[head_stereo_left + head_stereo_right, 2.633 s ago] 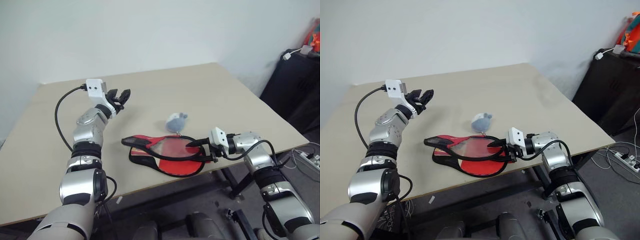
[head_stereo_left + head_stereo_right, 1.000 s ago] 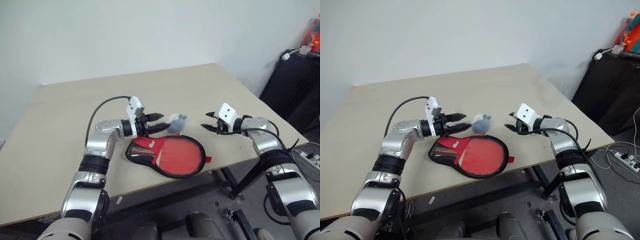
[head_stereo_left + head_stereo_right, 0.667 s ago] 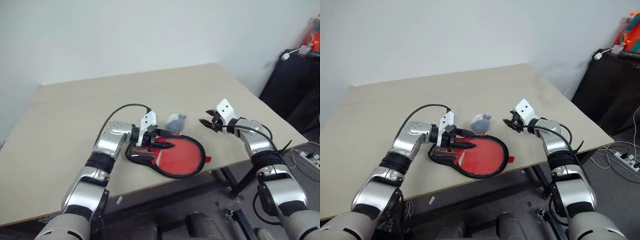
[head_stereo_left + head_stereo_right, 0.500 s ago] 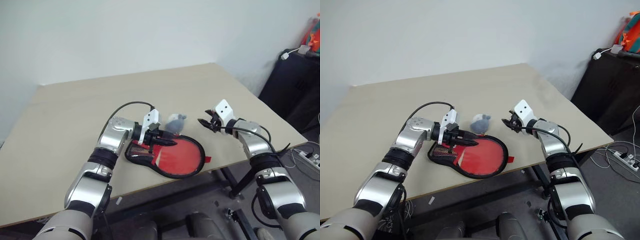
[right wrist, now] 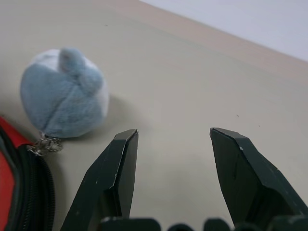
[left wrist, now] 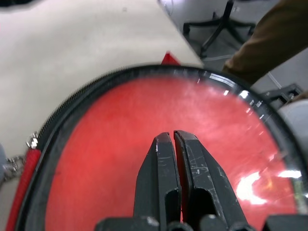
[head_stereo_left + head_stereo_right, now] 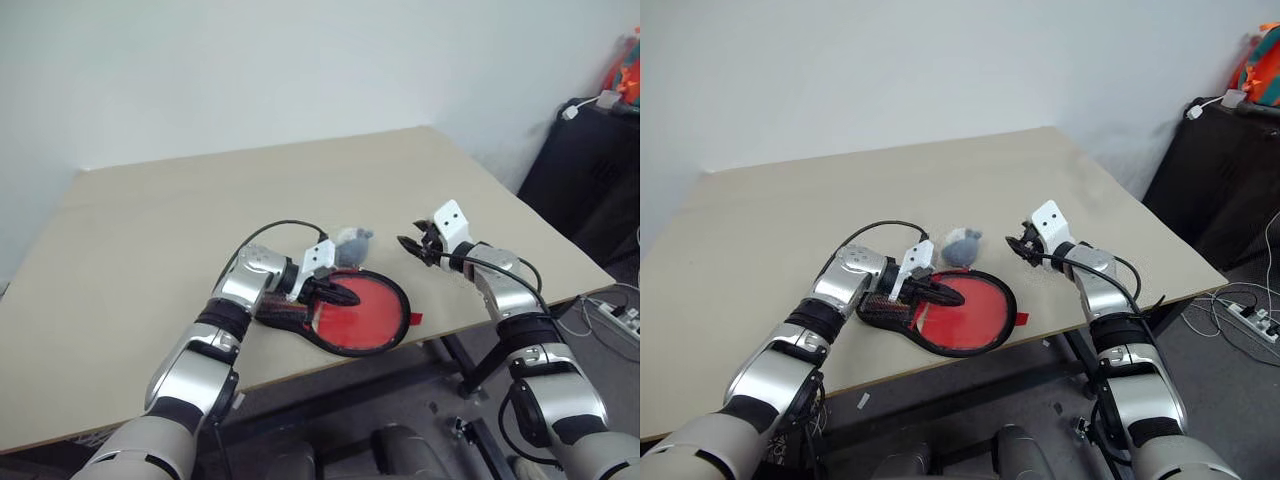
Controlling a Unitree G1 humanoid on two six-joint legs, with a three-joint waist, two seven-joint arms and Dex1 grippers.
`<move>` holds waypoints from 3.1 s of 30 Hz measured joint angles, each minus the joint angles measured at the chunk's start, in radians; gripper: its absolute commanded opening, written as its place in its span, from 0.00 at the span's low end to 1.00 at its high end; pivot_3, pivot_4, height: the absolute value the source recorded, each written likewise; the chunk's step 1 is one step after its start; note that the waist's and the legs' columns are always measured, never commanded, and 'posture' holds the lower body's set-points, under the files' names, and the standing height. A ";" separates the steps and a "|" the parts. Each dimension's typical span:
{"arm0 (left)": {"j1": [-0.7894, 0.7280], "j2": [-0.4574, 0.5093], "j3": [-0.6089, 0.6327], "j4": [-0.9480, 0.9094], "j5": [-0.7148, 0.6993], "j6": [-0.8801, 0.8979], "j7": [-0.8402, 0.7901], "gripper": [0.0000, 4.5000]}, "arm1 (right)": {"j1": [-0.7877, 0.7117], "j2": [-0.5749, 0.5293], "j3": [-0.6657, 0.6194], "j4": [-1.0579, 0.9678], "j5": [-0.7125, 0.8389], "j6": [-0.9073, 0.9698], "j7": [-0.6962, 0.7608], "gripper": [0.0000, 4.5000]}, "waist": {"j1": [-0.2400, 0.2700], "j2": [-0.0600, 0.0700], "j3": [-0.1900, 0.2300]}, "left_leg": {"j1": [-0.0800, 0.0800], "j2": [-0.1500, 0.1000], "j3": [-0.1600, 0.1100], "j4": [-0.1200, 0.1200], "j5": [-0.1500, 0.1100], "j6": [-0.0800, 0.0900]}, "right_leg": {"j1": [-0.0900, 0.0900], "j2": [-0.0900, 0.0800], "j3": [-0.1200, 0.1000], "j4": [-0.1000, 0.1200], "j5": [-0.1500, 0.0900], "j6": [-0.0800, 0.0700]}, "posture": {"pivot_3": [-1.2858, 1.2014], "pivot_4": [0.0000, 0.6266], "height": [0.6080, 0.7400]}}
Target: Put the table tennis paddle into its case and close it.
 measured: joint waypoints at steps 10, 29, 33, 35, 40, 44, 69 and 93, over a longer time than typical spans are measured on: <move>-0.015 -0.026 -0.005 0.076 0.061 -0.077 0.073 0.01 | -0.013 0.048 -0.080 -0.015 0.080 0.148 -0.093 0.58 | 0.000 0.000 0.000 | 0.000 0.000 0.000 0.000 0.000 0.000 | 0.000 0.000 0.000 0.000 0.000 0.000 | 0.52 0.00 1.00; -0.016 -0.033 0.011 0.098 0.060 -0.070 0.084 0.00 | -0.086 0.084 -0.024 -0.017 0.162 0.281 0.062 0.98 | 0.000 0.000 0.000 | 0.000 0.000 0.000 0.000 0.001 0.001 | 0.000 0.000 0.000 0.000 0.001 0.001 | 0.52 0.00 1.00; -0.016 -0.034 0.014 0.098 0.057 -0.056 0.079 0.00 | -0.153 0.125 -0.055 0.066 0.185 0.296 0.047 0.98 | 0.000 0.000 0.000 | 0.000 0.000 -0.001 0.000 0.001 0.001 | 0.000 0.000 0.000 0.001 0.001 0.001 | 0.52 0.00 1.00; -0.016 -0.034 0.014 0.097 0.057 -0.052 0.075 0.00 | -0.184 0.138 -0.080 0.109 0.205 0.311 0.038 0.98 | 0.000 0.000 0.000 | 0.000 0.000 -0.001 0.000 0.001 0.001 | 0.000 0.000 0.000 0.000 0.001 0.001 | 0.52 0.00 1.00; -0.017 -0.033 0.015 0.097 0.056 -0.051 0.069 0.00 | -0.218 0.151 -0.108 0.200 0.232 0.328 0.041 0.98 | 0.000 0.001 0.000 | -0.001 0.000 -0.001 0.000 0.001 0.001 | 0.000 0.000 0.000 0.000 0.001 0.001 | 0.52 0.00 1.00; -0.017 -0.030 0.015 0.098 0.057 -0.050 0.069 0.00 | -0.243 0.174 -0.107 0.272 0.231 0.325 0.041 0.98 | -0.005 0.001 0.000 | 0.000 0.000 -0.001 0.000 0.001 0.001 | 0.000 0.000 0.000 0.000 0.001 0.001 | 0.52 0.00 1.00; -0.018 -0.027 0.015 0.097 0.056 -0.039 0.069 0.00 | -0.331 0.255 -0.095 0.542 0.154 0.193 -0.005 0.98 | -0.010 0.001 -0.001 | 0.000 0.000 -0.001 0.000 0.001 0.001 | 0.000 0.000 0.000 0.001 0.001 0.002 | 0.52 0.00 1.00; 0.003 -0.044 0.051 0.134 0.055 -0.086 0.112 0.00 | -0.331 0.256 -0.098 0.570 0.151 0.173 -0.010 0.95 | -0.011 0.002 -0.002 | 0.003 0.000 -0.002 0.000 0.001 0.002 | 0.003 0.000 0.000 0.001 0.001 0.002 | 0.52 0.00 1.00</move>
